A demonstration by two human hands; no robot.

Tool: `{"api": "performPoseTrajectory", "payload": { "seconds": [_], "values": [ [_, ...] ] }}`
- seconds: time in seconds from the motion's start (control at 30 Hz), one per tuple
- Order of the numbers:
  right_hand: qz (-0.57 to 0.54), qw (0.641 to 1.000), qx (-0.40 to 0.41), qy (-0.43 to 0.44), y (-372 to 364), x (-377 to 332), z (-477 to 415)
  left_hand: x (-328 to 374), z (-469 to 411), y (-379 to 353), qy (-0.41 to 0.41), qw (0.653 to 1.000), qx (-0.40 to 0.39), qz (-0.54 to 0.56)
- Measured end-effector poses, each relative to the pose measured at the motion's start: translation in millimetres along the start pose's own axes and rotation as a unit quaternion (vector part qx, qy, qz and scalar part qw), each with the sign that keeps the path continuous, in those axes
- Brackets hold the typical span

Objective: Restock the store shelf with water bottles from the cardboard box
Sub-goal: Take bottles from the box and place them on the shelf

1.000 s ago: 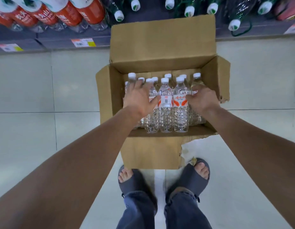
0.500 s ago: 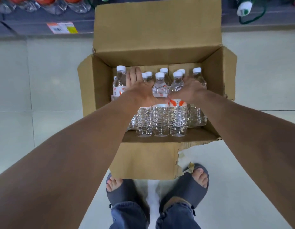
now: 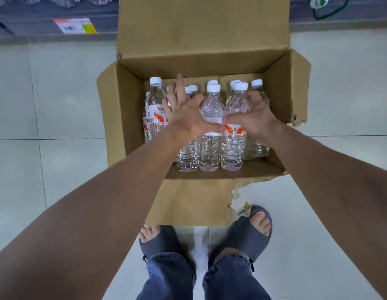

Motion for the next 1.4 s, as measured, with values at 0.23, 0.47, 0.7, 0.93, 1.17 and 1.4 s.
{"api": "performPoseTrajectory", "payload": {
  "seconds": [0.23, 0.47, 0.7, 0.93, 1.17, 1.4],
  "values": [
    [-0.057, 0.997, -0.015, 0.056, 6, 24, 9, -4, 42, -17, -0.049, 0.985, 0.087, 0.138],
    [-0.011, 0.992, 0.002, 0.122, -2, 10, 51, -9, 64, -23, -0.072, 0.943, 0.067, 0.319],
    [-0.006, 0.983, 0.024, 0.183, 3, -31, 104, -16, 108, 19, -0.106, 0.892, 0.114, 0.425],
    [0.015, 0.965, 0.083, 0.247, 11, -132, 203, -37, 190, 157, -0.176, 0.885, 0.15, 0.404],
    [0.019, 0.946, 0.1, 0.307, 9, -256, 337, -56, 303, 293, -0.235, 0.872, 0.204, 0.378],
    [0.037, 0.925, 0.072, 0.371, -5, -387, 509, -77, 455, 417, -0.259, 0.856, 0.253, 0.37]
  ]
}}
Point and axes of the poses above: each hand's wrist, its own z-axis away from the middle knuckle, its own y-axis out of the back of the hand, x = y × z, the point moved 1 cm from there along -z, towards the middle knuckle, and after that the axes turned 4 degrees about -x, right-handed, at the moved point
